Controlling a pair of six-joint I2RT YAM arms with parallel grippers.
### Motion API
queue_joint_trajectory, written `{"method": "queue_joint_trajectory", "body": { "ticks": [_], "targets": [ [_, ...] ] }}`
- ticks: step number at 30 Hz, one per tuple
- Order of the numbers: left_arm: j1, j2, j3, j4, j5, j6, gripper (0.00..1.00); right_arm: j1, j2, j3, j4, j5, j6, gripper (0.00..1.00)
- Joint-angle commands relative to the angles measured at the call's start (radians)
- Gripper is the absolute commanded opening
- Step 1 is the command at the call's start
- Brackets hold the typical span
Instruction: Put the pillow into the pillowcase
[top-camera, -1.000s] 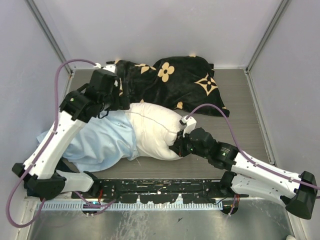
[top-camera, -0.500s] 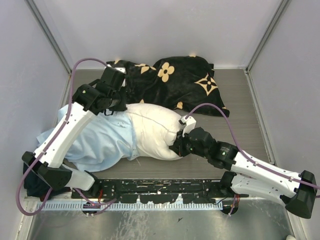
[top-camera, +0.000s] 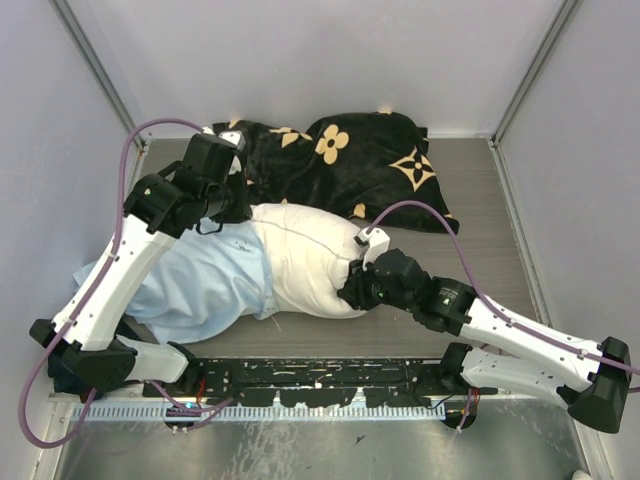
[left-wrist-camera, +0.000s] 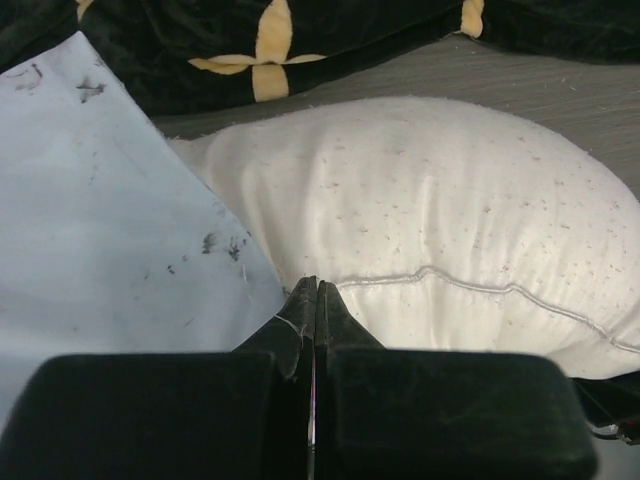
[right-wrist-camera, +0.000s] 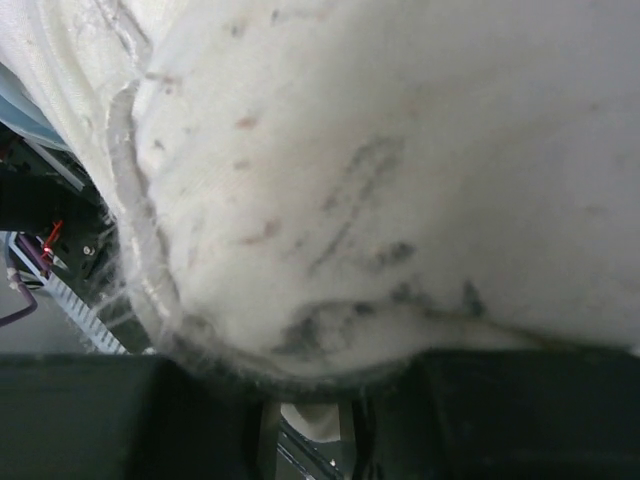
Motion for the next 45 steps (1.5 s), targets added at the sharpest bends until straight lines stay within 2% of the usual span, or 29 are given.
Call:
{"method": "queue_joint_trajectory", "body": {
  "ticks": [1,7,8,10,12,13,15,20,22,24,25,27,28,29,38,41,45],
  "targets": [
    [0.002,-0.002,-0.039,0.049,0.049,-0.003,0.0,0.012,-0.004,0.038,-0.136,0.03,-0.01,0.25],
    [0.003,-0.001,-0.027,0.036,0.026,0.002,0.0,0.013,-0.016,0.025,-0.144,0.025,-0.002,0.22],
    [0.002,0.004,-0.012,0.022,-0.003,-0.001,0.15,0.012,-0.012,0.021,-0.143,0.023,0.003,0.22],
    [0.003,0.014,0.012,-0.005,-0.053,0.006,0.34,0.012,-0.009,0.011,-0.127,0.011,0.006,0.22],
    [0.004,0.024,0.024,-0.018,-0.073,0.014,0.58,0.013,-0.009,-0.001,-0.113,0.006,0.011,0.22],
    [0.004,0.03,0.027,-0.024,-0.07,0.014,0.63,0.015,-0.007,-0.004,-0.109,0.003,0.012,0.22],
    [0.003,0.042,0.032,-0.039,-0.084,0.013,0.65,0.014,-0.004,-0.007,-0.105,0.001,0.013,0.22],
    [0.003,0.064,0.045,-0.087,-0.148,0.022,0.61,0.017,-0.004,-0.008,-0.099,-0.003,0.014,0.23],
    [0.003,0.063,0.027,-0.091,-0.15,0.03,0.49,0.017,-0.003,-0.009,-0.098,-0.005,0.012,0.23],
    [0.003,0.063,-0.001,-0.097,-0.149,0.031,0.43,0.017,-0.001,-0.009,-0.096,-0.005,0.011,0.23],
    [0.003,0.063,-0.017,-0.098,-0.148,0.03,0.36,0.018,0.0,-0.008,-0.096,-0.005,0.01,0.23],
    [0.003,0.057,-0.039,-0.104,-0.15,0.022,0.12,0.018,0.0,-0.006,-0.097,-0.004,0.01,0.23],
    [0.003,0.048,-0.042,-0.109,-0.15,0.018,0.04,0.018,-0.001,-0.006,-0.098,-0.004,0.01,0.23],
    [0.003,0.035,-0.041,-0.11,-0.15,0.011,0.0,0.019,-0.002,-0.006,-0.1,-0.002,0.01,0.23],
    [0.003,-0.04,0.123,-0.103,-0.072,-0.03,0.0,0.02,-0.022,0.026,-0.149,0.077,0.033,0.32],
    [0.003,-0.051,0.13,-0.09,-0.029,-0.036,0.0,0.02,-0.043,0.056,-0.18,0.127,0.047,0.35],
    [0.003,-0.059,0.066,-0.053,-0.017,-0.03,0.0,0.021,-0.072,0.122,-0.223,0.186,0.06,0.41]
  ]
}}
